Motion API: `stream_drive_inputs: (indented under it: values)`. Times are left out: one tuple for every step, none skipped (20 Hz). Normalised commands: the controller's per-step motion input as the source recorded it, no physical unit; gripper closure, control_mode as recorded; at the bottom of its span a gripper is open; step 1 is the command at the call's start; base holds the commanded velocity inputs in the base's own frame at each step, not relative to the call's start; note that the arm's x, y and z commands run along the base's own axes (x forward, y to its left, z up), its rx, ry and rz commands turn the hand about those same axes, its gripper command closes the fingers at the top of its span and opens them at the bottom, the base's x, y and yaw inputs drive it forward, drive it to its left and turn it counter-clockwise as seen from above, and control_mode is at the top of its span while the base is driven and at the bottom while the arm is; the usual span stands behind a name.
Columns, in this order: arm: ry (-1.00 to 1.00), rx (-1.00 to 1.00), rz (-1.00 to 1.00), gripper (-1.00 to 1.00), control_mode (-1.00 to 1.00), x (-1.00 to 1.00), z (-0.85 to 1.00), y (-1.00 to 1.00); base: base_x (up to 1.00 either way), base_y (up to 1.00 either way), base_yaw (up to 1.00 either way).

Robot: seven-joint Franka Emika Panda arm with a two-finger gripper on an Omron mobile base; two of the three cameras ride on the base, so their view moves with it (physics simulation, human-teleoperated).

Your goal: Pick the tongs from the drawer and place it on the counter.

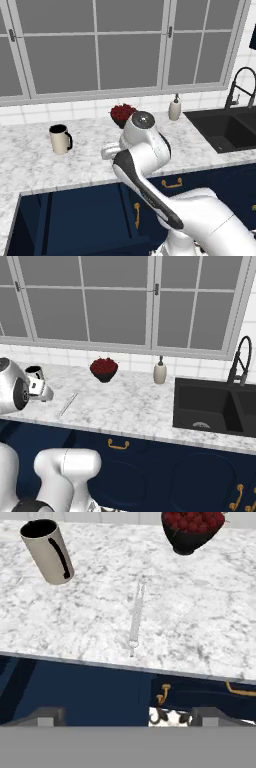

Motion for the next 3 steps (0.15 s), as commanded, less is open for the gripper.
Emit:
stream_drive_inputs:
  values:
    - [-0.12, -0.1, 0.17, -1.0, -1.0, -0.52, 0.31, 0.49, 0.0, 0.0, 0.0]
    - [-0.04, -0.09, 0.13, -1.0, -1.0, -0.51, 0.27, 0.51, 0.0, 0.0, 0.0]
    - [-0.03, -0.16, 0.07, -1.0, -1.0, -0.5, 0.24, 0.62, 0.0, 0.0, 0.0]
